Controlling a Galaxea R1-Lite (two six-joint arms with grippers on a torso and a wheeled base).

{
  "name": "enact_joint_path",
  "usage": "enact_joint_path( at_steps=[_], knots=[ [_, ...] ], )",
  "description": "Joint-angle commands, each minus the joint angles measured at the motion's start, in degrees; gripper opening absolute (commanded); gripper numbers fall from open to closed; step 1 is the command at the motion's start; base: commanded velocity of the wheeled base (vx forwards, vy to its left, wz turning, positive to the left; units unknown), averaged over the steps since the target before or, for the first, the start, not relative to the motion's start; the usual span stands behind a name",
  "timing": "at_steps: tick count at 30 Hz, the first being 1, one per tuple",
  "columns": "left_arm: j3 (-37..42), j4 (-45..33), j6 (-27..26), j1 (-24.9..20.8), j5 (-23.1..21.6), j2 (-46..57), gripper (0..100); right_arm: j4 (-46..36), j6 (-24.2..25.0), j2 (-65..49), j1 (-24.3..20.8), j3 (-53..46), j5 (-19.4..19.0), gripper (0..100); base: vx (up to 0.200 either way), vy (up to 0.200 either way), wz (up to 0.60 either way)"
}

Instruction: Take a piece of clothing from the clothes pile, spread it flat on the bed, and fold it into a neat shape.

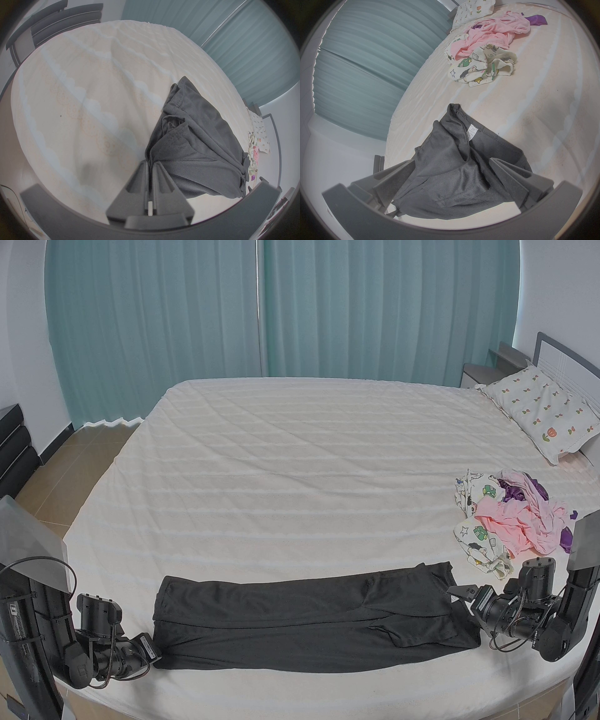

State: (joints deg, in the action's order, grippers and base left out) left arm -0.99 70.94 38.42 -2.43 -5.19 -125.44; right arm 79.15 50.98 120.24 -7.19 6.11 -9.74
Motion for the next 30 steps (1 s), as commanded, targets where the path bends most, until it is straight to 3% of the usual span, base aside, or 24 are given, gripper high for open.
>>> enact_joint_path(
  at_steps=[1, 2, 3, 9, 14, 20, 25, 30],
  knots=[
    [0.90, -0.01, -0.10, -0.04, 0.01, 0.90, 0, 0.04, -0.09, 0.09, -0.01, -0.13, -0.02, 100, 0.000, 0.000, 0.00],
    [0.90, 0.08, -0.10, -0.04, 0.01, 0.90, 0, 0.04, -0.09, 0.09, -0.01, -0.13, 0.07, 100, 0.000, 0.000, 0.00],
    [0.90, 0.08, -0.10, -0.04, 0.01, 0.90, 100, 0.04, -0.09, 0.09, -0.01, -0.13, 0.07, 100, 0.000, 0.000, 0.00],
    [0.99, -0.10, 0.16, 0.14, -0.52, 1.87, 100, 0.04, -0.09, -0.09, -0.01, -0.13, 0.07, 100, 0.000, 0.000, 0.00],
    [0.46, -0.80, -1.07, 0.76, -0.78, 9.60, 100, 0.04, -0.18, -0.18, 0.07, -0.22, 0.07, 100, 0.000, 0.000, 0.00],
    [-4.20, -1.50, -3.44, 1.28, -1.13, 10.66, 100, 0.04, -0.18, -0.27, 0.16, -0.22, 0.07, 100, 0.000, 0.000, 0.00],
    [-9.82, -4.67, -10.74, 1.37, -3.86, 9.78, 100, 0.04, -0.27, 0.00, 0.25, -0.13, 0.16, 100, 0.000, 0.000, 0.00],
    [-14.83, -13.81, -17.86, 1.90, -10.54, 8.99, 100, 0.04, -0.44, 0.09, 0.25, -0.13, 0.07, 100, 0.000, 0.000, 0.00]
  ],
)
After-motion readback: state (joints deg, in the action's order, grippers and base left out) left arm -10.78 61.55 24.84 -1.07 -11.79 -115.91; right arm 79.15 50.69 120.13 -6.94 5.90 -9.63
